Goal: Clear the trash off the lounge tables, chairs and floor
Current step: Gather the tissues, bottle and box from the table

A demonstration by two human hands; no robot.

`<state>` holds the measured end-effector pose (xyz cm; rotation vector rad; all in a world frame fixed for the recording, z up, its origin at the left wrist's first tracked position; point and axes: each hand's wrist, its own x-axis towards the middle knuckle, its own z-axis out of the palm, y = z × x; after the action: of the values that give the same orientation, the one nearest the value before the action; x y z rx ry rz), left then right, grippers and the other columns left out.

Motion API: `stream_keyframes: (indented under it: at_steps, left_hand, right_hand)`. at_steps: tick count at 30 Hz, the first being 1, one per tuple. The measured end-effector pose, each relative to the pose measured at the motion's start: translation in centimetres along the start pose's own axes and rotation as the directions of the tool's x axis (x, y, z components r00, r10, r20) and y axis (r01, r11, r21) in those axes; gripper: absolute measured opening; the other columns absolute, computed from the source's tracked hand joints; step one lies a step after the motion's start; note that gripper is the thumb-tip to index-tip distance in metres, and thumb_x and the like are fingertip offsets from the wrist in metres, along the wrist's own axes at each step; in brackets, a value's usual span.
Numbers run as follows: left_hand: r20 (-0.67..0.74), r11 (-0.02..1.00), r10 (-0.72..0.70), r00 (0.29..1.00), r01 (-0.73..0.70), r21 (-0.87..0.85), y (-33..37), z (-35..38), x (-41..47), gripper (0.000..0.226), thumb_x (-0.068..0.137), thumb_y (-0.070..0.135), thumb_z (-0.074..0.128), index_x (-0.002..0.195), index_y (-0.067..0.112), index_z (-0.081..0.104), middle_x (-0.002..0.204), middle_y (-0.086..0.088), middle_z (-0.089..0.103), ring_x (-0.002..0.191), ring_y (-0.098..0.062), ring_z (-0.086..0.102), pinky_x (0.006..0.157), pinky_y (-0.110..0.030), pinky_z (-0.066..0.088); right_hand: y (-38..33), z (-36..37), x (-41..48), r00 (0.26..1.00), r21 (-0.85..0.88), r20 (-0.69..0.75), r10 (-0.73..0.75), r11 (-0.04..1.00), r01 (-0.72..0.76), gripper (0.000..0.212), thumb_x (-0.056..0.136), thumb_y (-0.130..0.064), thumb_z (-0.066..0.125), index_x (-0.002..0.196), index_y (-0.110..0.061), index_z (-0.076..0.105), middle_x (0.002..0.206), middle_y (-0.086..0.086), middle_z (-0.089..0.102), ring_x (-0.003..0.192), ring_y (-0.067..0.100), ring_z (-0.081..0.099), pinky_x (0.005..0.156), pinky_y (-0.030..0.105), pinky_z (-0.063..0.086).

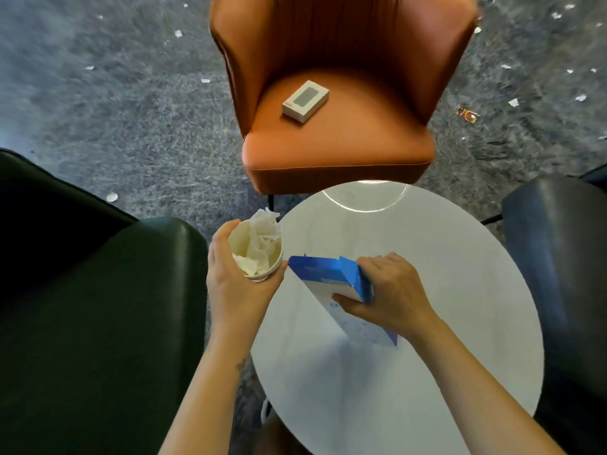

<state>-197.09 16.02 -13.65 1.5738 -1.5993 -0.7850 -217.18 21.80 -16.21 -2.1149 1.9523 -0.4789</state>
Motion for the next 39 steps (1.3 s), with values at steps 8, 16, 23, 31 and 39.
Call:
stream_keyframes:
  at_steps: [8,16,23,31,39]
  left_hand:
    - [-0.240,0.995,-0.034,0.970,0.056,0.083,0.8,-7.4,-4.5,0.085,0.062,0.029,0.084,0.132,0.022,0.038,0.125,0.000,0.048,0.104,-0.005,0.044,0.073,-0.006,0.033]
    - [-0.539,0.969,-0.039,0.841,0.163,0.184,-0.3,-20.7,-10.1,0.081,0.060,0.020,0.086,0.129,0.011,0.043,0.118,-0.008,0.053,0.096,-0.008,0.048,0.069,-0.006,0.035]
    - [-0.788,0.943,-0.128,0.602,0.319,0.090,-4.8,-33.9,-19.6,0.078,0.060,0.014,0.087,0.126,0.012,0.045,0.116,-0.010,0.056,0.101,-0.023,0.058,0.076,-0.018,0.046]
    - [-0.903,0.905,-0.215,0.372,0.423,-0.041,-12.3,-50.6,-31.8,0.074,0.063,0.014,0.084,0.124,0.017,0.044,0.117,-0.005,0.055,0.099,-0.020,0.057,0.075,-0.024,0.046]
    - [-0.943,0.855,-0.247,0.222,0.507,-0.105,-20.5,-67.2,-42.7,0.073,0.062,0.010,0.083,0.124,0.013,0.045,0.118,-0.007,0.053,0.104,-0.025,0.054,0.082,-0.033,0.047]
  right_hand:
    - [-5.8,-0.8,1.4,0.976,0.062,0.125,-0.179,0.983,0.173,0.072,0.077,-0.063,0.056,0.133,-0.028,0.027,0.107,-0.002,0.067,0.073,0.017,0.063,0.063,0.015,0.038]
    - [-20.6,-1.5,3.1,0.766,0.046,0.030,-0.642,0.766,0.641,0.050,0.078,-0.052,0.054,0.107,-0.012,0.062,0.058,-0.004,0.064,0.037,0.011,0.049,0.043,0.017,0.037]
    - [-37.1,2.4,1.0,0.490,0.090,0.096,-0.866,0.498,0.863,0.056,0.090,-0.059,0.033,0.132,-0.022,0.039,0.090,-0.004,0.069,0.063,0.015,0.058,0.069,0.026,0.046]
    - [-60.8,8.1,-5.2,0.306,0.117,0.063,-0.950,0.311,0.943,0.050,0.089,-0.057,0.036,0.126,-0.024,0.041,0.088,-0.004,0.068,0.068,0.020,0.060,0.067,0.027,0.041]
    - [-83.3,14.1,-12.6,0.181,0.129,0.033,-0.983,0.183,0.975,0.048,0.087,-0.052,0.048,0.122,-0.019,0.050,0.079,0.003,0.070,0.066,0.026,0.064,0.055,0.027,0.031]
